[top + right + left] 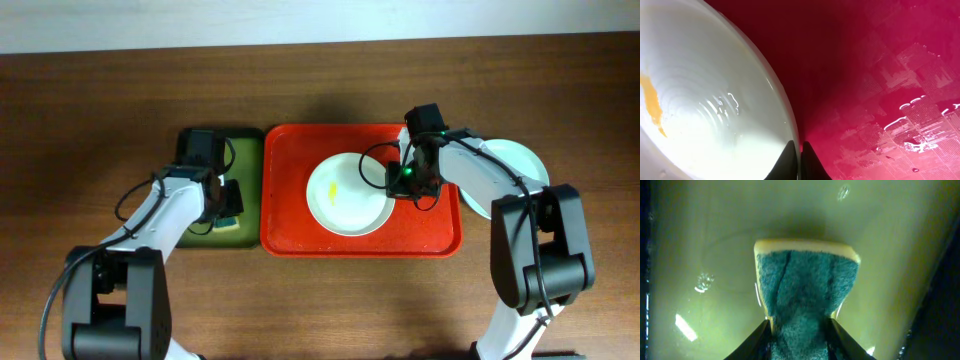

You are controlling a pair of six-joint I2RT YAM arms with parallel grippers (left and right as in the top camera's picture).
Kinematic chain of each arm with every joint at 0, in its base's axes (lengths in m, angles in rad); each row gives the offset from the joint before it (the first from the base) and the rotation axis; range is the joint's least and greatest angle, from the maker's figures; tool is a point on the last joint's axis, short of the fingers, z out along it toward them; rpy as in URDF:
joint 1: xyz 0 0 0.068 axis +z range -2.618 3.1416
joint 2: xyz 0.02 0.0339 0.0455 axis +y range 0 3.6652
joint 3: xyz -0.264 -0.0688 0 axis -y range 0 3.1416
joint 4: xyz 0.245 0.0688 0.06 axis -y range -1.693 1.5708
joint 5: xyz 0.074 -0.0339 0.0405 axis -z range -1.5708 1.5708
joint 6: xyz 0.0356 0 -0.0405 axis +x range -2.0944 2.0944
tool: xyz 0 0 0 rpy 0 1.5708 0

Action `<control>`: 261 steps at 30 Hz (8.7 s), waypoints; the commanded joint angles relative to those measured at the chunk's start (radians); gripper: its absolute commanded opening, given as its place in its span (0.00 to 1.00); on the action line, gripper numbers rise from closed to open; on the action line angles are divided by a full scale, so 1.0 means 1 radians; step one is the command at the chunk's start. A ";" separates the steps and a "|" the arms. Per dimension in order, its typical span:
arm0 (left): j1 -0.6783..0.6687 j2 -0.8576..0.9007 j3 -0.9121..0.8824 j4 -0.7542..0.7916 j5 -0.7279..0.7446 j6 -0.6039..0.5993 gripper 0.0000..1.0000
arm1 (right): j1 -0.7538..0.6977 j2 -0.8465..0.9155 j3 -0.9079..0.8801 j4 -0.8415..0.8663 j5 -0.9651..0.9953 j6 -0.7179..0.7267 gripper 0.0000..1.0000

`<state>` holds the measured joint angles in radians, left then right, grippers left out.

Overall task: Clean dirty plates on tray and stack at the side
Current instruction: 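Reach the left gripper into the water tray and grasp the sponge, then carry the sponge with the left gripper onto the white plate, then scrub the white plate with the sponge while right holds it, then return the sponge to the water tray and retract the left arm, then lift the white plate with the right gripper off the red tray, then place the white plate on top of the plate stack at right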

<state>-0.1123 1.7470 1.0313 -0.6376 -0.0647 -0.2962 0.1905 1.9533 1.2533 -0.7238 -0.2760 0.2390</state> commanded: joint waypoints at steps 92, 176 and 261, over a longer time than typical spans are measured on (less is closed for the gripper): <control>-0.283 0.303 0.500 -0.249 0.200 0.049 0.00 | 0.189 0.000 -0.007 0.058 0.045 0.294 0.04; 0.061 -0.066 -0.025 0.083 -0.002 0.111 0.63 | 0.187 0.000 -0.006 0.070 0.000 0.229 0.40; 0.344 -0.177 0.461 -0.172 -0.002 0.043 0.99 | 0.535 0.105 0.800 -0.231 0.553 0.216 0.04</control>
<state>0.2340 1.5719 1.4857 -0.8116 -0.0669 -0.2443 0.8188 2.0640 2.0457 -0.9062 0.6312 0.2825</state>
